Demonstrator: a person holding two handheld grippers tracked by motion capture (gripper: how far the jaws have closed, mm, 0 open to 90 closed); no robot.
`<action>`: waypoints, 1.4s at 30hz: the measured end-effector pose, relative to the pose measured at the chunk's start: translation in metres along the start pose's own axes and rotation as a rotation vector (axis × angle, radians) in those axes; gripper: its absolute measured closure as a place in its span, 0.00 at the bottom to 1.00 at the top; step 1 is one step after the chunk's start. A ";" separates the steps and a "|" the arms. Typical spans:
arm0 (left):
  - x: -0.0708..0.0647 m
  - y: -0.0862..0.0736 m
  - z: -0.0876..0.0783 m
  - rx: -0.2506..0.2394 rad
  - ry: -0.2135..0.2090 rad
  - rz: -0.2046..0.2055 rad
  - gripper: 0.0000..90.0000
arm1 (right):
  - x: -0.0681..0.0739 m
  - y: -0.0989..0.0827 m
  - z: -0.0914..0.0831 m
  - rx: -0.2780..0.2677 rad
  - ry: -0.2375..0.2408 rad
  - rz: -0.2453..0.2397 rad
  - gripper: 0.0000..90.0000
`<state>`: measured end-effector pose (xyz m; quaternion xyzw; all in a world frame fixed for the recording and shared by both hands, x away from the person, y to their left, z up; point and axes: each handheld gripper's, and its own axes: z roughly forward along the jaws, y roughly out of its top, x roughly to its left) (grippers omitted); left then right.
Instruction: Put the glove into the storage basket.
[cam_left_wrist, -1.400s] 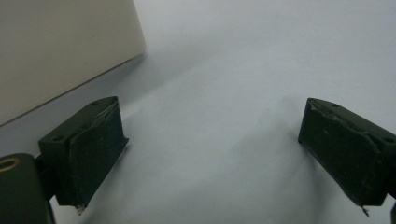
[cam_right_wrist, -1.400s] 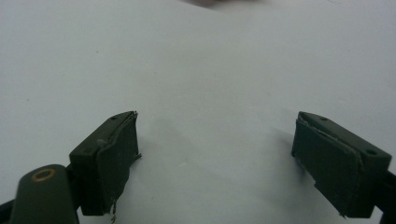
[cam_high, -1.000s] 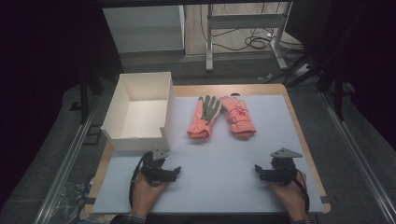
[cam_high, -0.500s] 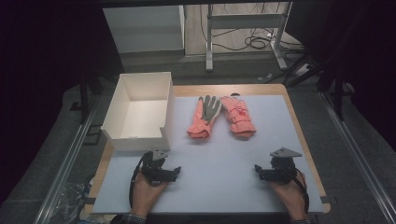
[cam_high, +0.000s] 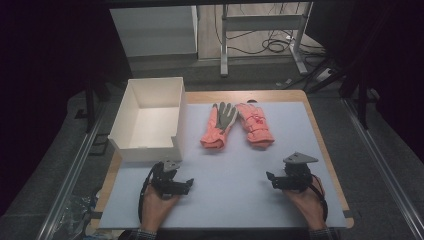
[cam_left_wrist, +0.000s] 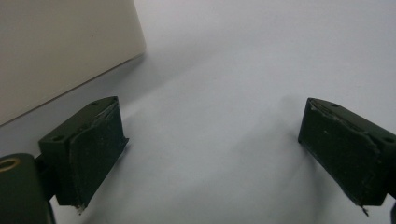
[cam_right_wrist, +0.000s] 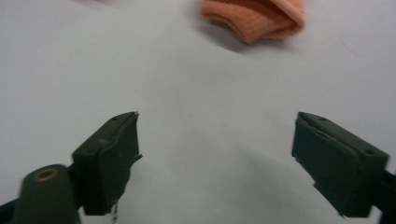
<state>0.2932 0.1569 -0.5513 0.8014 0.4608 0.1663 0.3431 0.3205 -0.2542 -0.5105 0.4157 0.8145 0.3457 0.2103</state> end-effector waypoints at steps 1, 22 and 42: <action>0.000 0.000 0.000 0.000 0.000 0.000 0.08 | 0.001 0.003 0.000 -0.001 0.010 -0.004 0.20; 0.000 0.000 0.000 0.000 0.000 -0.003 0.07 | 0.009 0.093 0.037 -0.106 0.159 -0.059 0.30; 0.000 0.000 0.000 0.000 -0.002 -0.004 0.07 | 0.015 0.160 0.104 -0.075 0.215 -0.083 0.60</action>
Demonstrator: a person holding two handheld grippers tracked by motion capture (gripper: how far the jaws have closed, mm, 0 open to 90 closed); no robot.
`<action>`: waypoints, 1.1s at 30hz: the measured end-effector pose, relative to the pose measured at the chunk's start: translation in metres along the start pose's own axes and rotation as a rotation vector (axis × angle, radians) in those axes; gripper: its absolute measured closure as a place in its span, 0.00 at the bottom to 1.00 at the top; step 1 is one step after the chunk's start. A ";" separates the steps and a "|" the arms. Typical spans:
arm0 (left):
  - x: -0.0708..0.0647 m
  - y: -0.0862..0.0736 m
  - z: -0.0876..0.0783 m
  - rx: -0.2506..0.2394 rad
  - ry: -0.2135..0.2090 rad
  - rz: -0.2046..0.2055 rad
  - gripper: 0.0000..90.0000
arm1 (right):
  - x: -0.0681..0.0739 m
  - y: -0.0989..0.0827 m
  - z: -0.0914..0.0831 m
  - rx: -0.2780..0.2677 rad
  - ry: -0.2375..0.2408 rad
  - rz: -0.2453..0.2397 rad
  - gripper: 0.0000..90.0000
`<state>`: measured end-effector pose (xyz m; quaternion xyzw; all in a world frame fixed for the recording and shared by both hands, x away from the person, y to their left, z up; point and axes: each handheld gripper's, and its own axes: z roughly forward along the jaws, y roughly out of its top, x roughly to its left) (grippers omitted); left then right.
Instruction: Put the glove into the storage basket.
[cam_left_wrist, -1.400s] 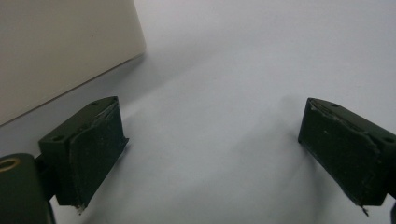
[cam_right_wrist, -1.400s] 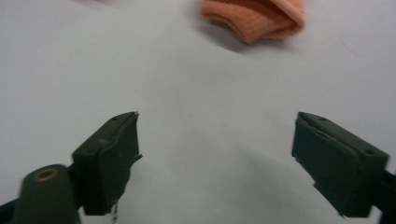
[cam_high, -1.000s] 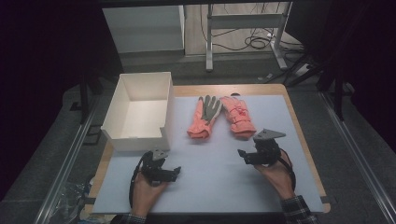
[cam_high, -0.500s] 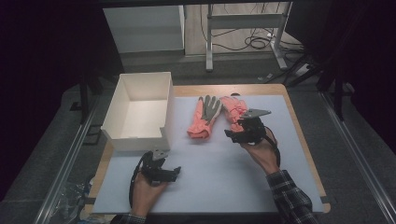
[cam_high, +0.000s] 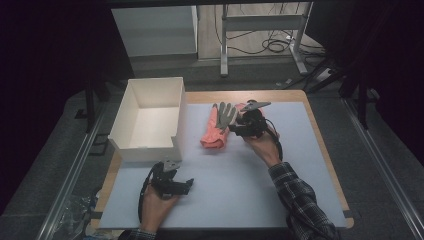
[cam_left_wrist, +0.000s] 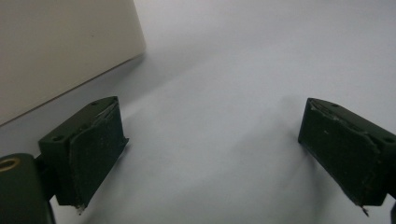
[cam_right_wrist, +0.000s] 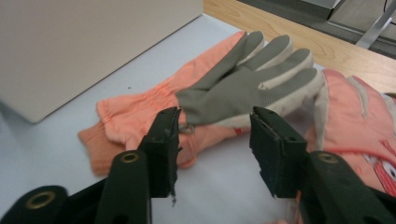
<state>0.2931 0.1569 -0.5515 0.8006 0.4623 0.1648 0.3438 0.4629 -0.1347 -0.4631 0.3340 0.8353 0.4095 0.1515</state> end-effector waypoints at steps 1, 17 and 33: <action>0.000 0.000 0.000 0.000 0.000 0.000 0.07 | 0.000 0.002 0.004 0.003 0.000 -0.004 0.62; 0.000 0.000 0.000 0.001 0.000 0.000 0.07 | 0.001 0.021 0.061 0.052 -0.039 0.003 0.58; 0.000 0.000 0.000 0.000 -0.001 -0.001 0.07 | 0.000 0.009 0.081 0.166 -0.102 -0.019 0.99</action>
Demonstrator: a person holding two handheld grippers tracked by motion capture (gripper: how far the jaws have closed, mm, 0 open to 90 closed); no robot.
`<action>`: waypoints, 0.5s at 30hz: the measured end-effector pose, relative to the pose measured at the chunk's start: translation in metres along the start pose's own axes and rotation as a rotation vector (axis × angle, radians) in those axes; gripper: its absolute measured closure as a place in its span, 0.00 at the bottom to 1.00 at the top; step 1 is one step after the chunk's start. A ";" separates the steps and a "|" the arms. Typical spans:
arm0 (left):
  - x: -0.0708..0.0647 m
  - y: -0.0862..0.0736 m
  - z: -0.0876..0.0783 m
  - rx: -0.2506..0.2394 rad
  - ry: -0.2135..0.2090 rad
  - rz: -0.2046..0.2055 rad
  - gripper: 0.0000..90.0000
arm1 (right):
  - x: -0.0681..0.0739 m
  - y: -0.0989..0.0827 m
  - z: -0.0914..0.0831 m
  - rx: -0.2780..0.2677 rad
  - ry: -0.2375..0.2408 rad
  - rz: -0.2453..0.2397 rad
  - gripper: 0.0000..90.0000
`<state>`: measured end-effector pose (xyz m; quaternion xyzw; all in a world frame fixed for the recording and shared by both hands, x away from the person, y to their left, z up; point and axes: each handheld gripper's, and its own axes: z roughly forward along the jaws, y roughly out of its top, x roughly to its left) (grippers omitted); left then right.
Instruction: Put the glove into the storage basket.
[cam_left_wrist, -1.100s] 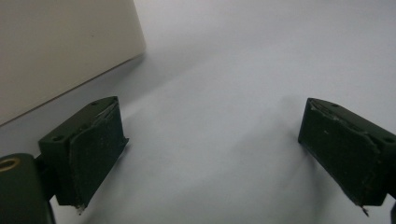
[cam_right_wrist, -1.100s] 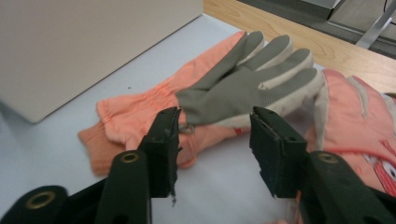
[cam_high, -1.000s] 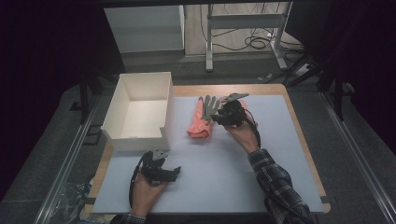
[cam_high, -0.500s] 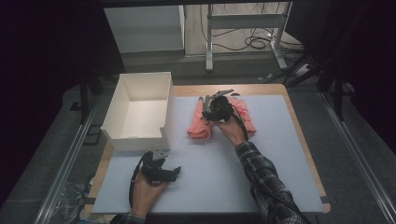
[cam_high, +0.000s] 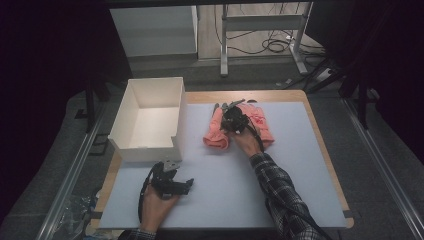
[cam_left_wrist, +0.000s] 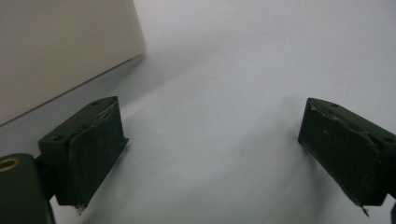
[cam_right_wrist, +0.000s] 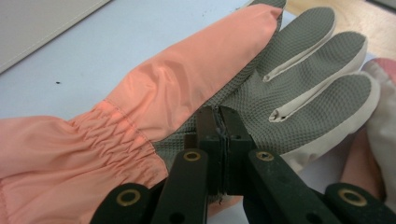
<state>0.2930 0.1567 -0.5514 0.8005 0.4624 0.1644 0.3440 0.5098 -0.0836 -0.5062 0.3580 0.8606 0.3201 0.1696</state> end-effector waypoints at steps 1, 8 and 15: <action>0.000 0.000 0.000 0.000 0.000 0.000 0.07 | 0.001 0.001 -0.002 -0.003 -0.003 0.000 0.99; 0.000 0.000 0.000 0.001 0.000 0.001 0.07 | 0.001 0.005 -0.018 -0.052 0.030 0.001 0.99; 0.000 0.000 0.000 0.000 0.000 0.000 0.07 | 0.009 0.009 -0.038 -0.076 0.070 -0.012 0.99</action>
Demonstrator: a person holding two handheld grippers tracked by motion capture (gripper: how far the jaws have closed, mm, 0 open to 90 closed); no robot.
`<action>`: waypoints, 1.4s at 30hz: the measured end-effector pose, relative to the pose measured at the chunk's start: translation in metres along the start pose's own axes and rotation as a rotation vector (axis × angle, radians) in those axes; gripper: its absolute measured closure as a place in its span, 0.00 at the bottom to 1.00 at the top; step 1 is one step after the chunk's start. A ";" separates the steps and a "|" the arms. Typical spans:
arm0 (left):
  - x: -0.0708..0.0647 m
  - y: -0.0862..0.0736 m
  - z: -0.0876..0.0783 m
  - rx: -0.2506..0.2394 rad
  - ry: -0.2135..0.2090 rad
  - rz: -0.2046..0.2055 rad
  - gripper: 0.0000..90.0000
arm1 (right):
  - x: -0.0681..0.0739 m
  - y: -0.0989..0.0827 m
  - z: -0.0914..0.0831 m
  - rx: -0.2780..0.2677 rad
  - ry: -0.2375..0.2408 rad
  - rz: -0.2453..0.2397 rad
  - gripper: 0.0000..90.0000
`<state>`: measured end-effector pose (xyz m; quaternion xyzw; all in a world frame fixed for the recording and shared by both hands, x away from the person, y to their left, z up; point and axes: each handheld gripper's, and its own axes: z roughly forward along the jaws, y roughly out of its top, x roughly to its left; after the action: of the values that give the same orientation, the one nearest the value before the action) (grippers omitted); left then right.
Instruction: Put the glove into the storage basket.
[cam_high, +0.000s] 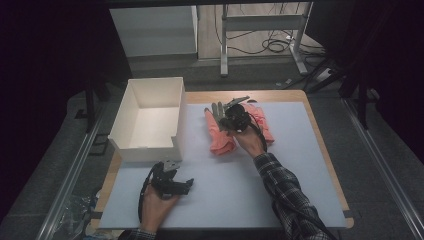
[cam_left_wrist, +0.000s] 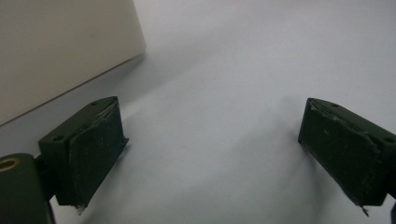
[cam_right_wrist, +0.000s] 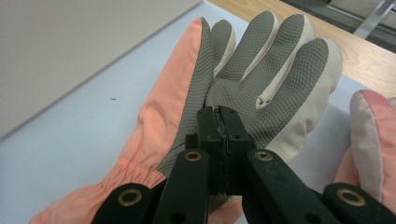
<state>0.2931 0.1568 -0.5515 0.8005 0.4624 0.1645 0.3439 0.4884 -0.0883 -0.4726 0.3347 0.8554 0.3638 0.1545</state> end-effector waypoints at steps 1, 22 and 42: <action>0.000 0.000 0.000 0.000 0.000 0.000 0.07 | 0.001 0.000 -0.003 -0.003 0.005 0.001 0.99; 0.000 0.000 0.000 0.001 0.001 0.003 0.07 | 0.037 -0.048 -0.092 -0.092 0.145 0.084 0.99; 0.000 0.000 0.000 0.001 0.002 0.001 0.07 | 0.064 -0.129 -0.099 -0.042 0.089 0.131 0.93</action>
<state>0.2930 0.1567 -0.5514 0.8007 0.4624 0.1652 0.3432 0.3322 -0.1615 -0.5000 0.3702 0.8298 0.4056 0.0991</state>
